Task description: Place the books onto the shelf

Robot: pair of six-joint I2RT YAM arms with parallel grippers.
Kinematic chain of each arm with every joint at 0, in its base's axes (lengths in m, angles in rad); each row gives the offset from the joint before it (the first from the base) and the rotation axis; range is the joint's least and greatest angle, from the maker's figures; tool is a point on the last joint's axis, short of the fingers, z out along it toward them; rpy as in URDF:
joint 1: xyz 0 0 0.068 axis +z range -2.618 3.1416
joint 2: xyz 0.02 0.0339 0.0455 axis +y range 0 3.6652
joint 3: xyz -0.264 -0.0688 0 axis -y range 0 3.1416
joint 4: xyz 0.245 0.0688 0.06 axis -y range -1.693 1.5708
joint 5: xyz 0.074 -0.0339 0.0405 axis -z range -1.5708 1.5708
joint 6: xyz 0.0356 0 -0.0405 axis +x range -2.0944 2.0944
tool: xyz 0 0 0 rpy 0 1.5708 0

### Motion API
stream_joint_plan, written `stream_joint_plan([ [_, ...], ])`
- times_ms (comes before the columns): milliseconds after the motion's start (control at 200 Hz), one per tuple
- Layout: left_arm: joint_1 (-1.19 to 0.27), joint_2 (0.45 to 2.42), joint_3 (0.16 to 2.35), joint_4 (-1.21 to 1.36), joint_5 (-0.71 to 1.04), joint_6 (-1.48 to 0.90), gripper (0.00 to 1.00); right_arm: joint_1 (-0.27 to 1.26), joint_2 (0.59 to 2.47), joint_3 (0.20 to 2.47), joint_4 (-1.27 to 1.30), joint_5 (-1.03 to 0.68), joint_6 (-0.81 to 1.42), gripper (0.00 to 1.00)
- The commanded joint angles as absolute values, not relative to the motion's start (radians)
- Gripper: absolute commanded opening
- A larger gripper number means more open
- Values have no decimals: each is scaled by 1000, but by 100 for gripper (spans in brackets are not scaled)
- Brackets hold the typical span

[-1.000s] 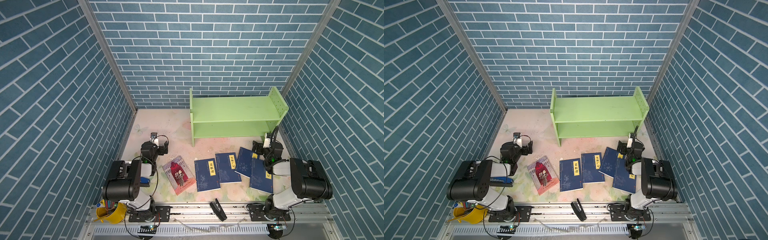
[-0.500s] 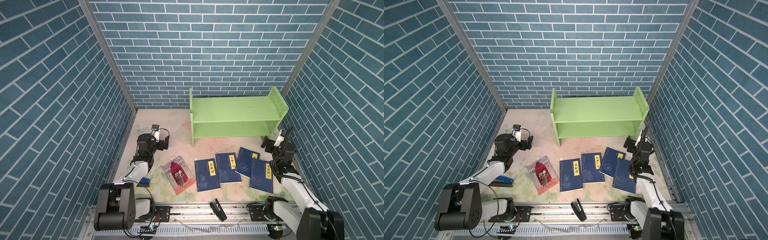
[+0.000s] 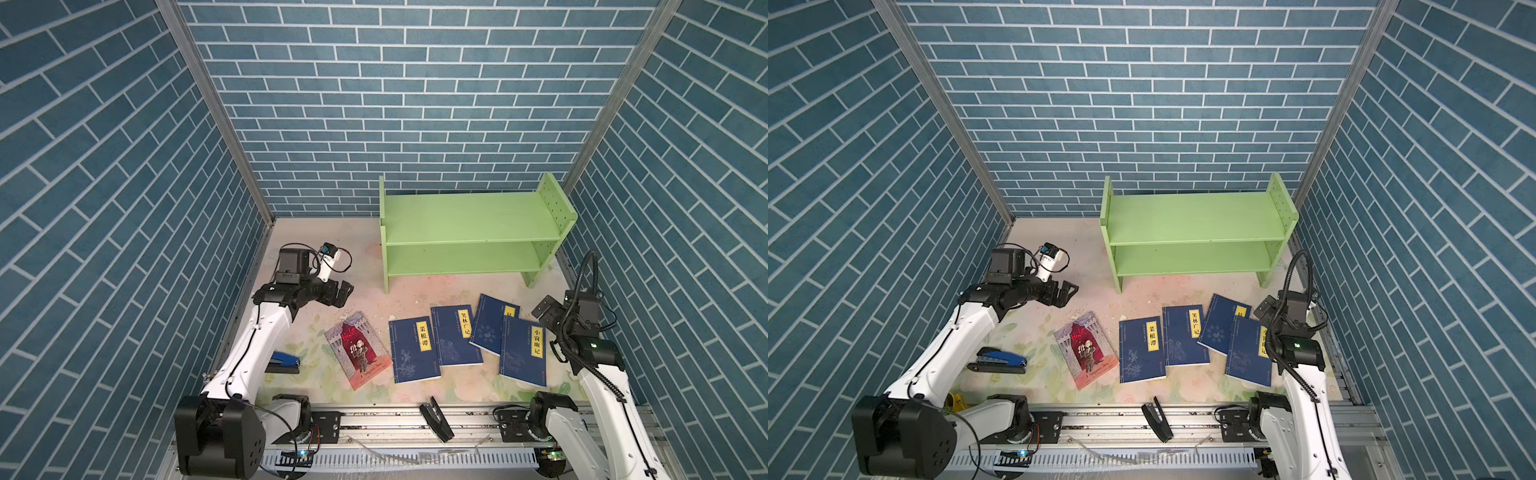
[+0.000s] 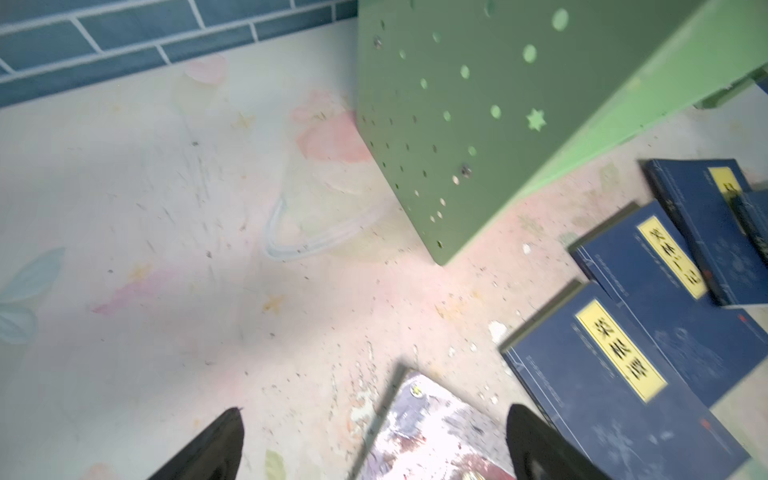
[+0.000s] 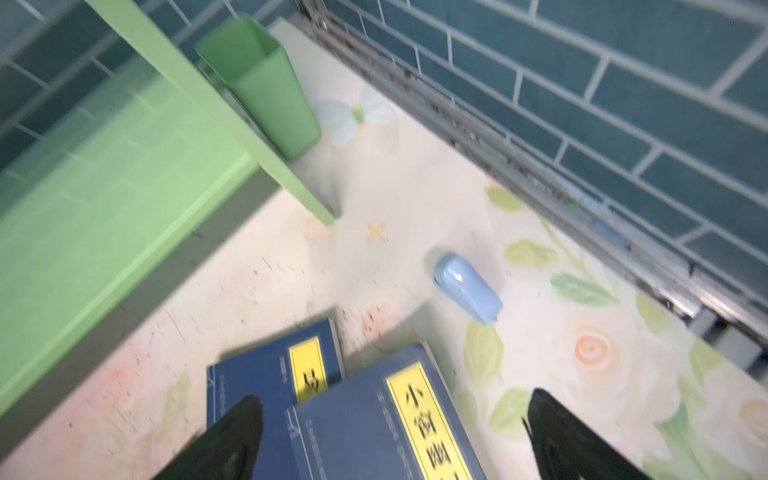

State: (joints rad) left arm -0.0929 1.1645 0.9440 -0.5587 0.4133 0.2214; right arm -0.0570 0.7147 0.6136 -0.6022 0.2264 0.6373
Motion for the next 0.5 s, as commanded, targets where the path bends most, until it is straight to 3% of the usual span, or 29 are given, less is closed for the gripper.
stream_joint_plan([
  [0, -128, 1122, 986, -732, 469, 230, 100, -52, 707, 616, -754, 191, 739, 99],
  [495, -432, 1132, 1068, -757, 591, 154, 100, -66, 819, 548, -760, 93, 743, 99],
])
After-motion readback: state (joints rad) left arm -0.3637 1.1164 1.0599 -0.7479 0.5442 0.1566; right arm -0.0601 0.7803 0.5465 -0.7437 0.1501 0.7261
